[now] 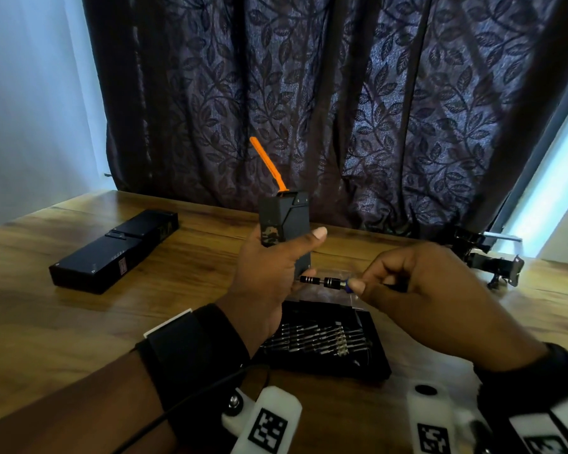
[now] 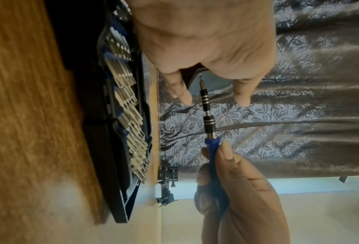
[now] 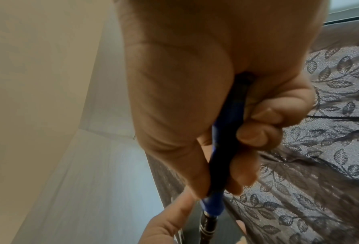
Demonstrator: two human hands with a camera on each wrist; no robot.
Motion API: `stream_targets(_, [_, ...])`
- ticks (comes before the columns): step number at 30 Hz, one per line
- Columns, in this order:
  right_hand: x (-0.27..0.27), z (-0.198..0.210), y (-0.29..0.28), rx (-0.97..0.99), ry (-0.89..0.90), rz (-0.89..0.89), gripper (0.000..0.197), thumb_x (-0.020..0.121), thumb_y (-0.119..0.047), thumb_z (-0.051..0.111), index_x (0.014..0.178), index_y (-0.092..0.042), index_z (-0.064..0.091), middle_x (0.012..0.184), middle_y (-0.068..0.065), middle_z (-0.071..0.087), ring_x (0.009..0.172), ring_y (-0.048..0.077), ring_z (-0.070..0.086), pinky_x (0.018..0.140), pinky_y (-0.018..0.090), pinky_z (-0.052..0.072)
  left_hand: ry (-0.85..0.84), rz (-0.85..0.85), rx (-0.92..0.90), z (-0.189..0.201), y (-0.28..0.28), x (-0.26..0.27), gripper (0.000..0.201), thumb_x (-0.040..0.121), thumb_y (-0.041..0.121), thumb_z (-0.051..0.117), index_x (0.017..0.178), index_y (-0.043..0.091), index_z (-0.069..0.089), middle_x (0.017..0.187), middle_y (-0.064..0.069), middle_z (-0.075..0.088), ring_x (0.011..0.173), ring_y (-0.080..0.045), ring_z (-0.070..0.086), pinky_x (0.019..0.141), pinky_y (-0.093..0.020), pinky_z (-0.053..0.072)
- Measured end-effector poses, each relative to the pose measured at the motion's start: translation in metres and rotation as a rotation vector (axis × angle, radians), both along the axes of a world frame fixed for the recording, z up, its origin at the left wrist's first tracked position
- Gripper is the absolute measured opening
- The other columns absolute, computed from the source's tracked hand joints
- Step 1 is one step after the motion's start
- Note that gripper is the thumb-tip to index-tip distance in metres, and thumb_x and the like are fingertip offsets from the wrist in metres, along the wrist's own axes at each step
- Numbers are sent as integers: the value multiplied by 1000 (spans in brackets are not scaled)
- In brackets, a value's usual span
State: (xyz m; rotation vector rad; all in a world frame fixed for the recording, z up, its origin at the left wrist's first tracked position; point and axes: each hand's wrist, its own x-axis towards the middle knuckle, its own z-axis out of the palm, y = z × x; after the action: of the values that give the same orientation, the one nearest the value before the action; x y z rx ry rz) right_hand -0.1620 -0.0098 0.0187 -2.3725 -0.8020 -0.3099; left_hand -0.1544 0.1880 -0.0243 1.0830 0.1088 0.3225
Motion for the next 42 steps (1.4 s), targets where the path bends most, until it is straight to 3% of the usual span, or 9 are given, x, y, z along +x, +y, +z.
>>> stream_targets(2, [-1, -1, 1, 23, 30, 3, 20, 83, -45, 77, 68, -31, 75, 57, -8, 65, 45, 2, 49, 47, 16, 40, -21, 59, 45, -2, 1, 3, 43, 80, 14, 87, 120, 15, 71, 103, -8, 74, 84, -31, 68, 45, -24, 51])
stream_targets(5, [0, -3, 1, 55, 49, 0, 18, 82, -44, 79, 69, -33, 75, 60, -5, 67, 46, 2, 49, 47, 18, 39, -50, 115, 96, -4, 3, 7, 34, 82, 8, 85, 113, 14, 74, 96, -1, 77, 81, -20, 73, 58, -28, 58])
stream_targets(9, [1, -4, 0, 92, 84, -9, 11, 83, -36, 81, 74, -32, 74, 60, -2, 68, 50, 7, 54, 50, 20, 43, -62, 148, 65, -4, 6, 9, 25, 83, 11, 83, 106, 18, 76, 92, -1, 78, 86, -26, 74, 66, -35, 61])
stream_targets(11, [4, -4, -1, 113, 85, -21, 11, 84, -26, 81, 79, -30, 73, 60, -2, 67, 51, 8, 57, 54, 24, 47, -37, 147, 33, -2, 7, 9, 19, 84, 16, 84, 100, 24, 76, 86, 2, 77, 81, -26, 73, 60, -35, 60])
stream_targets(13, [5, -4, -1, 136, 51, -30, 14, 84, -19, 82, 79, -29, 73, 59, -5, 66, 51, 3, 56, 54, 20, 46, -16, 135, 20, -1, 8, 7, 17, 84, 20, 84, 98, 24, 75, 82, 2, 76, 73, -24, 72, 49, -30, 56])
stream_targets(20, [1, -2, 0, 280, -110, -80, 18, 82, -19, 84, 86, -36, 80, 75, -29, 72, 73, -7, 68, 65, 3, 44, -41, 120, -47, 2, 8, 7, 28, 85, 22, 83, 112, 21, 74, 98, -1, 80, 85, -26, 77, 51, -26, 56])
stream_targets(26, [1, -1, 0, 351, -174, -109, 18, 82, -18, 83, 87, -35, 80, 75, -25, 73, 73, -3, 69, 63, 4, 45, -37, 105, -77, 1, 6, 9, 39, 80, 10, 86, 113, 20, 68, 103, -4, 80, 87, -25, 79, 54, -25, 57])
stream_targets(37, [-7, 3, 1, 256, -194, -124, 26, 78, -20, 86, 78, -43, 75, 67, -29, 69, 62, -3, 64, 54, 5, 42, -48, 127, -124, -1, 12, 14, 33, 85, 10, 83, 111, 22, 66, 105, -6, 79, 91, -30, 78, 55, -26, 57])
stream_targets(42, [-8, 4, 1, 226, -174, -119, 26, 77, -20, 87, 76, -42, 75, 66, -28, 69, 60, -2, 64, 53, 6, 43, -56, 147, -120, 0, 16, 14, 35, 85, 10, 83, 112, 24, 65, 106, -3, 79, 91, -26, 78, 58, -27, 59])
